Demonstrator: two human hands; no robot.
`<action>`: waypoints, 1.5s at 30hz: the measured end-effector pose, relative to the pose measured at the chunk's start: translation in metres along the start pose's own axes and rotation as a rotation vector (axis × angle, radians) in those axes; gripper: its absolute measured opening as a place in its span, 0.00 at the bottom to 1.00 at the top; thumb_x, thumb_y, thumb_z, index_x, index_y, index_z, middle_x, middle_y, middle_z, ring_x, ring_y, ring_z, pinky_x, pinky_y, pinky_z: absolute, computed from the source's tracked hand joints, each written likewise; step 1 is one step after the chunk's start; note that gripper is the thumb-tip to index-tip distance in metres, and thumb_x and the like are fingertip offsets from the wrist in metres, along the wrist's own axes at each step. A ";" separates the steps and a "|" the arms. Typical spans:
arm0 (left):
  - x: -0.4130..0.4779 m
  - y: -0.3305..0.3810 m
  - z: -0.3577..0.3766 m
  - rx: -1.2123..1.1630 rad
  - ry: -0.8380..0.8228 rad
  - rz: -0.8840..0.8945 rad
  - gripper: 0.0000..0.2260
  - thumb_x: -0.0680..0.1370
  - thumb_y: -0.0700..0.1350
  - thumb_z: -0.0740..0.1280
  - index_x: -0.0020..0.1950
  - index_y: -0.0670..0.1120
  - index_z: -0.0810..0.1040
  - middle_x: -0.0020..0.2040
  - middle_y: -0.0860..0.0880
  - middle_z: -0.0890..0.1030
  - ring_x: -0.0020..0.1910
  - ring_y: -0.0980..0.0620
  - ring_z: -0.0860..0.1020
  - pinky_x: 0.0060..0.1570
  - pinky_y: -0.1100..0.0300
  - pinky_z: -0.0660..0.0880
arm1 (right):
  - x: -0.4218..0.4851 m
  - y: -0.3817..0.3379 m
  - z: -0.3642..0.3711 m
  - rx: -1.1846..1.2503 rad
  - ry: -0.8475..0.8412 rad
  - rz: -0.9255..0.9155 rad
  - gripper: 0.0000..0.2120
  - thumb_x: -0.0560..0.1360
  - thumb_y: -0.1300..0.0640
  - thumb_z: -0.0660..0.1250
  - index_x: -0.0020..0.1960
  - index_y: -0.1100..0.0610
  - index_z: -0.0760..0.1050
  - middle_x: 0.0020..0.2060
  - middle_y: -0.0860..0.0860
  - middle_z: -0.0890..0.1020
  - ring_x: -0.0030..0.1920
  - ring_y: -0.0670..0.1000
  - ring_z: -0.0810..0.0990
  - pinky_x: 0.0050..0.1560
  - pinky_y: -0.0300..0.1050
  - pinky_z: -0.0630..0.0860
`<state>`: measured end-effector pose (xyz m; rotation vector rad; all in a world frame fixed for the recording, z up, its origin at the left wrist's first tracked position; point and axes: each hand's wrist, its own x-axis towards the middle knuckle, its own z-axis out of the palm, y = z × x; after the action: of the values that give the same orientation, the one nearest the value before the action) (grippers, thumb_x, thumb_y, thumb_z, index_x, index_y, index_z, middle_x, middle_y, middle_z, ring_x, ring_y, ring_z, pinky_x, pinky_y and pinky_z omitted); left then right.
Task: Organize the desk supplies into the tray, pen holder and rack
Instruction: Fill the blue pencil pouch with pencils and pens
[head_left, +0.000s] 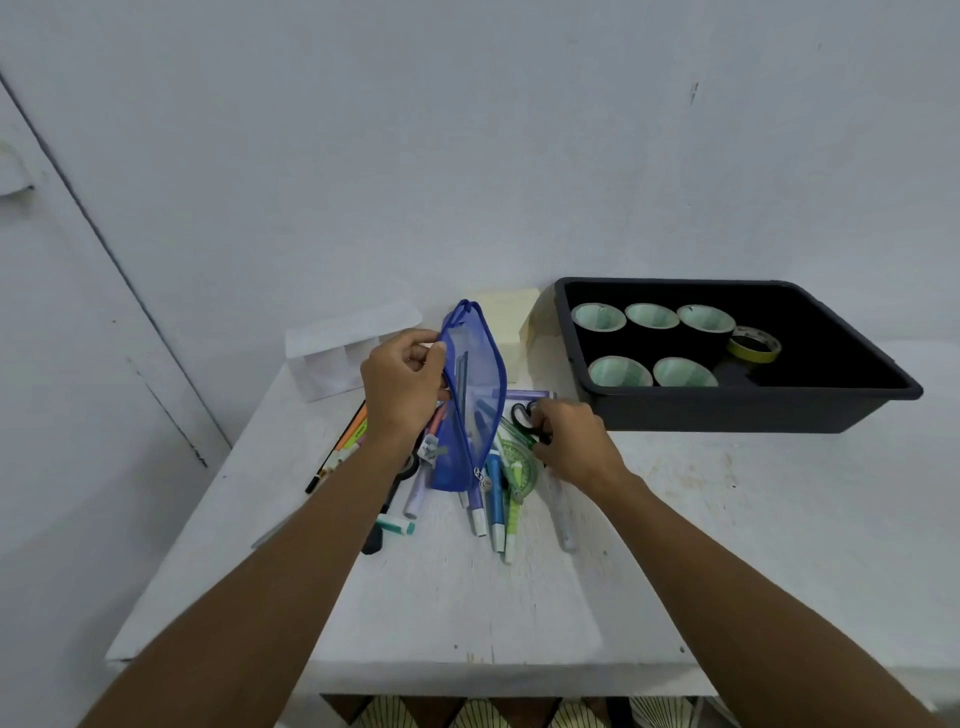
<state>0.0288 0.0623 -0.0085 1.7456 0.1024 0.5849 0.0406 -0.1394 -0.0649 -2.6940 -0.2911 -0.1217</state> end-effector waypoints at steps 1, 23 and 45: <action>0.000 0.001 -0.001 0.002 0.000 0.000 0.05 0.78 0.40 0.68 0.52 0.44 0.82 0.40 0.43 0.83 0.35 0.46 0.83 0.34 0.48 0.82 | 0.004 0.000 -0.001 -0.027 -0.006 -0.001 0.10 0.69 0.62 0.71 0.48 0.56 0.75 0.47 0.53 0.79 0.45 0.56 0.79 0.44 0.49 0.77; 0.005 0.005 -0.006 0.000 0.017 -0.009 0.05 0.78 0.39 0.68 0.52 0.41 0.81 0.36 0.46 0.82 0.28 0.53 0.80 0.31 0.55 0.82 | 0.026 -0.038 -0.057 0.730 0.447 0.051 0.07 0.73 0.63 0.72 0.50 0.57 0.78 0.41 0.50 0.82 0.41 0.45 0.80 0.47 0.40 0.80; 0.002 -0.004 -0.017 -0.029 0.034 -0.054 0.04 0.79 0.39 0.66 0.51 0.44 0.81 0.40 0.44 0.83 0.31 0.53 0.82 0.32 0.57 0.81 | 0.037 -0.023 0.016 0.199 -0.122 0.125 0.06 0.73 0.50 0.72 0.46 0.52 0.79 0.42 0.49 0.80 0.46 0.51 0.79 0.49 0.47 0.79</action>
<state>0.0241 0.0794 -0.0086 1.7002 0.1633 0.5743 0.0719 -0.1056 -0.0657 -2.5174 -0.1613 0.1039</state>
